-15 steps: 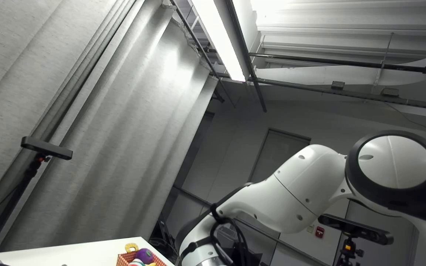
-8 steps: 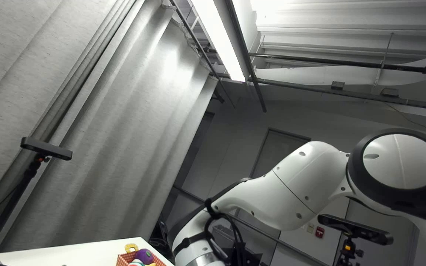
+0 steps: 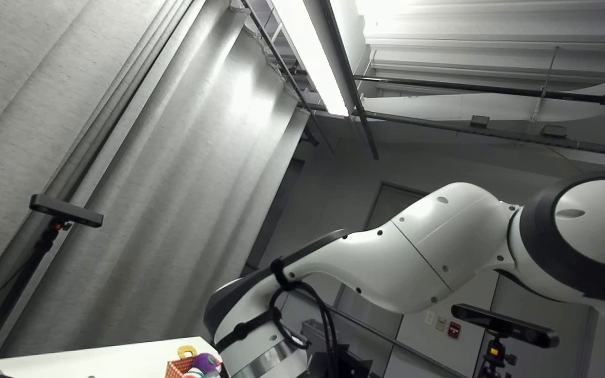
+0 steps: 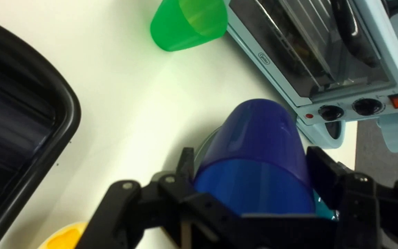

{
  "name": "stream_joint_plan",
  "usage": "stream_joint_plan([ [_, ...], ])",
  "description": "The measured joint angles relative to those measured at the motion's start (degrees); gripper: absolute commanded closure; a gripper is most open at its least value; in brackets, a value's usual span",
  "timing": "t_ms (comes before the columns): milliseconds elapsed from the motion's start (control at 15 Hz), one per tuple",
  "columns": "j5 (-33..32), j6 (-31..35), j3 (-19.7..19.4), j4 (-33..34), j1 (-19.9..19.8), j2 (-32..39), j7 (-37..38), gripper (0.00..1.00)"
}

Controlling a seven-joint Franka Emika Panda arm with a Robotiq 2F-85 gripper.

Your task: Pick up the blue cup and pour its contents in the white bowl

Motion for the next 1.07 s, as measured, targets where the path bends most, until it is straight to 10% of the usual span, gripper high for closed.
stream_joint_plan([
  [1067,-57.52,13.99,4.01,2.96,9.01,-0.02,31.94,0.44],
])
